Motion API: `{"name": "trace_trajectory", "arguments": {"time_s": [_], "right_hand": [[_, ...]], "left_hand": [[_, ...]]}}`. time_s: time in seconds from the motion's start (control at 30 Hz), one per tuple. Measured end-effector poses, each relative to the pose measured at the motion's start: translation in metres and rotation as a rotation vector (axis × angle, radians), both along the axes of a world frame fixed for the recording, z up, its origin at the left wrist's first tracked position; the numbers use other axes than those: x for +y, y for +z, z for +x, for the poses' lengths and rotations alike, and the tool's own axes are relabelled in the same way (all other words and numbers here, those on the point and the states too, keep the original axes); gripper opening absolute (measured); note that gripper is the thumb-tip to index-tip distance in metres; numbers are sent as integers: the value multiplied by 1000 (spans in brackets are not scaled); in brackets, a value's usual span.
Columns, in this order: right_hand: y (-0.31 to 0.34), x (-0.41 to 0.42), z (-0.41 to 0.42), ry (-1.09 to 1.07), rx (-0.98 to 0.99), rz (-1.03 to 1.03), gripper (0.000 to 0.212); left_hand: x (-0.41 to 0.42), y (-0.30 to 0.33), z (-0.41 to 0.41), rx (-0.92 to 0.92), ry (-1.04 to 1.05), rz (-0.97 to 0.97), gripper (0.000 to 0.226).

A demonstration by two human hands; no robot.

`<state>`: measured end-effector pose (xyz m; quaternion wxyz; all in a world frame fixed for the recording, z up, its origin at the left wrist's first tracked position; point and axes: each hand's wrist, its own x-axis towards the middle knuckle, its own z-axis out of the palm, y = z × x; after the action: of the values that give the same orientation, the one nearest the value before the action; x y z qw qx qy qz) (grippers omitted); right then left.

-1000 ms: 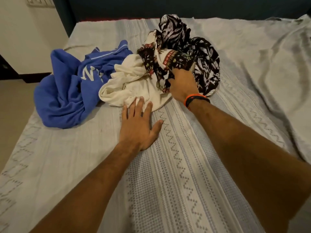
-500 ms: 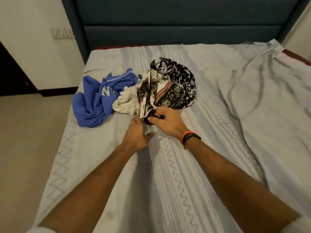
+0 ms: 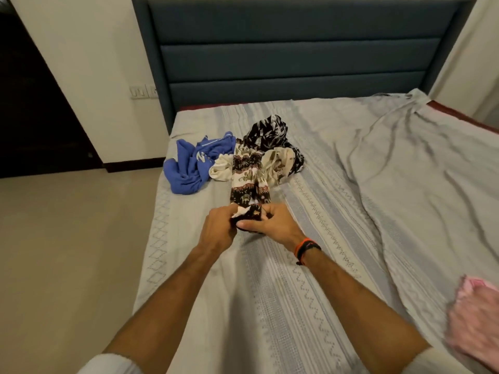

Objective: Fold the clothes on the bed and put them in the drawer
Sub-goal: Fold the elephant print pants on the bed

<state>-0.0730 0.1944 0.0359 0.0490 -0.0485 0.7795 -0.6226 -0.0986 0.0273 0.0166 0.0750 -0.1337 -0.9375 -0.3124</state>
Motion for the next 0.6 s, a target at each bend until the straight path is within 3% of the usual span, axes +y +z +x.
{"name": "trace_trajectory", "arguments": {"time_s": [0.1,0.2,0.27,0.33,0.4,0.5,0.53,0.6], "right_hand": [[4,0,22,17,-118,2,57],[0,-1,34,-209,-232,37,53],[-8,-2,36,-436,-117,208,50],[-12,-6,32,-516,-24,314,44],[-7,-13,22,-443,-98,208,48],[6,-30,3,-238,-383,-155,63],[6,-34,-4,-200,-417,-215,62],[9,-42,-12,-262,-389,-221,38]], "left_hand": [[-4,6,24,-20,34,-67,26],[-11,12,34,-61,92,30,31],[-19,19,37,-67,114,91,34],[-23,27,39,-60,110,95,36],[-25,40,45,-42,78,80,40],[-24,58,57,-86,-15,186,44],[-24,61,59,-128,-43,227,44],[-25,61,60,-251,-65,270,42]]}}
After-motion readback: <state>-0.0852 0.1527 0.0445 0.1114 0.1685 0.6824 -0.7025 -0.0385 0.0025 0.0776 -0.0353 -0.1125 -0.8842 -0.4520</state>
